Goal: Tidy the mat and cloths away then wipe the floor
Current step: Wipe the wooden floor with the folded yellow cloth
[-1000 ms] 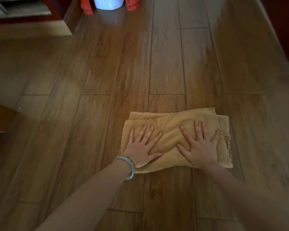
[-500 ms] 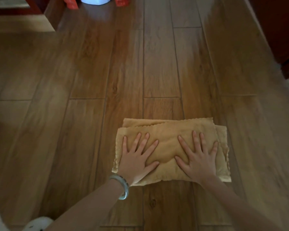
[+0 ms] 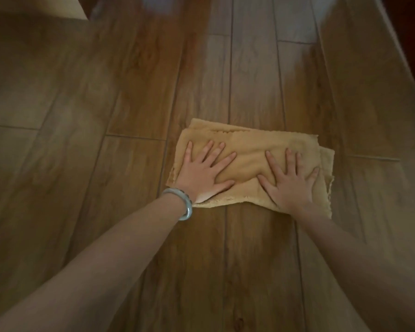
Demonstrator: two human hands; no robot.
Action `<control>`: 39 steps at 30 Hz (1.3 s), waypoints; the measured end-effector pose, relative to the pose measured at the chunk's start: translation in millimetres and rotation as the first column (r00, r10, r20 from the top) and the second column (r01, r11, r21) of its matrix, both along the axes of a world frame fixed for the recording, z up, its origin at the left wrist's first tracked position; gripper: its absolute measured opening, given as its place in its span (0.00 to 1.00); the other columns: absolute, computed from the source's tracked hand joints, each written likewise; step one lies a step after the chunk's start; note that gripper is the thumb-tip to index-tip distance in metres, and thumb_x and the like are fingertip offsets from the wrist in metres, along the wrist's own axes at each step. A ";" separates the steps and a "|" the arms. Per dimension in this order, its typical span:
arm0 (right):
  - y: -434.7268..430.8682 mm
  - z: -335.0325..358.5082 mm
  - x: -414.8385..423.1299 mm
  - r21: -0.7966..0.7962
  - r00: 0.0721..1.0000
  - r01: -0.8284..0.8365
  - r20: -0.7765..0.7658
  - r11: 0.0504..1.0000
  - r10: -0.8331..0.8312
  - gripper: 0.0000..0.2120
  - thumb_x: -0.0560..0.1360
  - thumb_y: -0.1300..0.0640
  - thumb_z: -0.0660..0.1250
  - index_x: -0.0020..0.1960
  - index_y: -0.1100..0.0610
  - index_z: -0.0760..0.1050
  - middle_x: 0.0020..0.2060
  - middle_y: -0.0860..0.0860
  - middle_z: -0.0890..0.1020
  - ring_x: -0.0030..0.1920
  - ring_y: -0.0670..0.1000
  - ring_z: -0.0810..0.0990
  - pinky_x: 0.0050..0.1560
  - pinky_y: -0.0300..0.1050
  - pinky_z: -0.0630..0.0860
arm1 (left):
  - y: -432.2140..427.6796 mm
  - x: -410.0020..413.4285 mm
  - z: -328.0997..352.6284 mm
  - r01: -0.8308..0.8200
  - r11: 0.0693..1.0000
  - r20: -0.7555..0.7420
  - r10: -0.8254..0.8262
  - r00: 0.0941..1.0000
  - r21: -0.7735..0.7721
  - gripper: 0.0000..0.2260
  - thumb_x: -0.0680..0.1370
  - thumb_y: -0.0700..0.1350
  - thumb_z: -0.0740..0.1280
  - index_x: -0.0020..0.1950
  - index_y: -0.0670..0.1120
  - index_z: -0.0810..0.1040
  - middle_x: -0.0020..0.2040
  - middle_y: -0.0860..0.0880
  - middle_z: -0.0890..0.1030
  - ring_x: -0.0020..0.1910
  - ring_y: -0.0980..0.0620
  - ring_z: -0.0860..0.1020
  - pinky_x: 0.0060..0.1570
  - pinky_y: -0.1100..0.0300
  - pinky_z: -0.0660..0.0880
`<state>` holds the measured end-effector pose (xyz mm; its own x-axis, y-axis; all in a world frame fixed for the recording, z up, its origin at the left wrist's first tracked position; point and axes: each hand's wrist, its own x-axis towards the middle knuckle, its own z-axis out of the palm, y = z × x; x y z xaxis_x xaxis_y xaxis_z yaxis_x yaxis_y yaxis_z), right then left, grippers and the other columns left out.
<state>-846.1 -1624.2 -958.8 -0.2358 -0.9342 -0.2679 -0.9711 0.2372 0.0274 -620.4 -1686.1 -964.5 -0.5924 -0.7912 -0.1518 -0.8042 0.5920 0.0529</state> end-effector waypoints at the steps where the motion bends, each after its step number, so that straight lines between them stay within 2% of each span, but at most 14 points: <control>1: 2.4 2.2 10.6 0.014 1.000 -0.024 0.002 1.000 0.024 0.37 0.64 0.27 0.30 0.72 0.34 0.34 0.77 0.52 0.40 0.75 0.57 0.37 0.68 0.73 0.40 | 0.1 13.4 0.3 0.004 1.000 0.005 -0.004 1.000 0.002 0.32 0.72 0.70 0.35 0.74 0.63 0.37 0.79 0.54 0.44 0.77 0.49 0.42 0.70 0.35 0.39; 3: 9.0 5.6 37.4 0.042 0.997 -0.077 0.020 0.996 0.076 0.38 0.64 0.27 0.30 0.73 0.35 0.34 0.76 0.53 0.38 0.75 0.57 0.35 0.68 0.73 0.37 | 5.6 46.4 1.4 0.020 1.000 -0.025 -0.020 0.999 -0.017 0.31 0.73 0.70 0.38 0.75 0.63 0.39 0.79 0.53 0.47 0.77 0.48 0.45 0.71 0.35 0.41; 5: 16.3 8.4 70.0 0.048 0.991 -0.127 0.049 0.991 0.125 0.37 0.65 0.27 0.31 0.72 0.35 0.33 0.76 0.53 0.36 0.74 0.56 0.33 0.67 0.73 0.36 | 19.9 85.6 2.0 0.019 1.000 -0.048 -0.020 0.999 -0.017 0.30 0.75 0.69 0.44 0.76 0.61 0.48 0.78 0.51 0.55 0.77 0.46 0.54 0.70 0.33 0.47; 7: 25.9 6.8 104.2 0.031 0.980 -0.182 0.082 0.983 0.179 0.35 0.68 0.27 0.35 0.73 0.35 0.35 0.76 0.53 0.38 0.75 0.57 0.34 0.66 0.73 0.35 | 41.0 125.2 1.5 -0.017 1.000 -0.044 0.018 0.999 0.010 0.30 0.76 0.68 0.46 0.77 0.60 0.52 0.77 0.50 0.59 0.76 0.45 0.57 0.69 0.33 0.50; 11: 50.0 0.9 152.3 -0.082 0.961 -0.253 0.096 0.964 0.261 0.33 0.71 0.28 0.49 0.73 0.38 0.55 0.75 0.56 0.59 0.74 0.61 0.55 0.64 0.75 0.47 | 86.1 176.2 -1.0 -0.087 0.996 -0.054 0.088 0.995 0.030 0.31 0.76 0.68 0.48 0.77 0.59 0.54 0.76 0.49 0.60 0.75 0.45 0.58 0.68 0.33 0.52; 13: 52.1 -0.6 157.0 -0.085 0.957 -0.269 0.086 0.959 0.276 0.33 0.71 0.28 0.51 0.73 0.39 0.57 0.74 0.57 0.62 0.73 0.61 0.58 0.64 0.75 0.50 | 92.3 182.7 0.3 -0.083 0.996 -0.055 0.085 0.995 0.037 0.31 0.76 0.68 0.49 0.76 0.58 0.56 0.76 0.48 0.62 0.74 0.44 0.59 0.68 0.32 0.53; 18: 29.3 1.0 150.0 -0.056 0.938 -0.329 0.100 0.943 0.333 0.33 0.72 0.27 0.44 0.73 0.37 0.55 0.75 0.55 0.60 0.74 0.59 0.56 0.64 0.74 0.50 | 65.4 183.0 1.6 0.012 0.998 -0.034 -0.010 0.999 0.063 0.30 0.76 0.68 0.51 0.76 0.58 0.58 0.76 0.48 0.61 0.75 0.44 0.58 0.68 0.32 0.52; 21: -2.5 0.5 148.1 -0.064 0.956 -0.271 0.102 0.960 0.277 0.33 0.71 0.26 0.41 0.73 0.36 0.52 0.76 0.54 0.57 0.75 0.58 0.54 0.66 0.74 0.47 | 25.2 179.4 0.1 0.007 0.999 0.002 -0.007 1.000 0.048 0.30 0.77 0.69 0.46 0.77 0.60 0.53 0.77 0.49 0.59 0.76 0.46 0.55 0.69 0.34 0.50; 25: -46.1 -2.7 140.8 -0.097 0.973 -0.214 0.070 0.972 0.221 0.34 0.70 0.26 0.40 0.73 0.35 0.42 0.77 0.52 0.46 0.76 0.56 0.43 0.68 0.71 0.36 | -37.2 169.3 -0.7 0.035 0.999 0.026 -0.036 0.999 0.030 0.30 0.77 0.69 0.43 0.77 0.60 0.50 0.77 0.49 0.59 0.75 0.46 0.54 0.69 0.36 0.48; 29: -84.6 -3.9 135.4 -0.116 0.986 -0.143 0.075 0.983 0.152 0.35 0.69 0.25 0.36 0.73 0.35 0.39 0.77 0.51 0.45 0.76 0.56 0.43 0.68 0.70 0.37 | -96.0 158.3 -0.4 0.086 0.996 0.013 -0.086 0.996 0.019 0.30 0.76 0.70 0.43 0.76 0.61 0.51 0.77 0.49 0.60 0.75 0.46 0.55 0.69 0.37 0.47; 32: -120.7 -2.2 131.9 -0.102 0.992 -0.106 0.064 0.989 0.113 0.37 0.65 0.24 0.28 0.72 0.34 0.37 0.77 0.51 0.44 0.76 0.56 0.42 0.68 0.71 0.37 | -128.9 149.3 -1.2 0.078 0.997 0.005 -0.078 0.997 0.022 0.30 0.76 0.70 0.42 0.76 0.62 0.50 0.77 0.50 0.59 0.75 0.46 0.55 0.69 0.36 0.46; 36: -141.7 -0.4 135.3 -0.038 0.997 -0.059 0.052 0.998 0.061 0.34 0.66 0.25 0.32 0.70 0.33 0.31 0.77 0.50 0.39 0.76 0.55 0.38 0.67 0.71 0.35 | -135.9 146.1 -3.0 0.075 0.996 -0.021 -0.074 0.997 0.040 0.30 0.77 0.69 0.44 0.77 0.60 0.52 0.77 0.49 0.60 0.75 0.44 0.57 0.67 0.32 0.50; 39: -135.7 4.5 144.9 0.023 0.998 -0.018 0.068 1.000 0.017 0.35 0.65 0.24 0.29 0.69 0.33 0.28 0.75 0.50 0.33 0.75 0.55 0.35 0.67 0.71 0.33 | -132.3 148.9 0.7 0.077 0.995 -0.031 -0.075 0.997 0.070 0.30 0.77 0.68 0.44 0.77 0.59 0.54 0.76 0.48 0.61 0.75 0.43 0.58 0.67 0.30 0.52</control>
<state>-701.2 -1759.8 -954.2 -0.2002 -0.9313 -0.3043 -0.9748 0.2204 -0.0332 -471.5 -1818.4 -963.8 -0.6554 -0.7313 -0.1888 -0.7545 0.6454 0.1192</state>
